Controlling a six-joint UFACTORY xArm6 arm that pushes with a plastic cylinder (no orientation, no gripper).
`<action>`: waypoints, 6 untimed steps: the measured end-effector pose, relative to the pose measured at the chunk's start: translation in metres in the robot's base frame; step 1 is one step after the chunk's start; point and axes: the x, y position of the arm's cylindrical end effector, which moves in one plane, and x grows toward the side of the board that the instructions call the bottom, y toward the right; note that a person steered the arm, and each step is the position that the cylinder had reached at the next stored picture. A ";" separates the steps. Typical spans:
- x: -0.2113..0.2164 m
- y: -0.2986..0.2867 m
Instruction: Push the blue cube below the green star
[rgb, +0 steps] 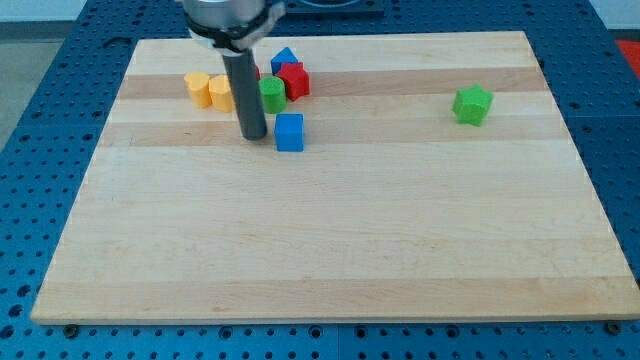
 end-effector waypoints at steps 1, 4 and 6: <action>0.001 0.067; 0.001 0.170; 0.001 0.202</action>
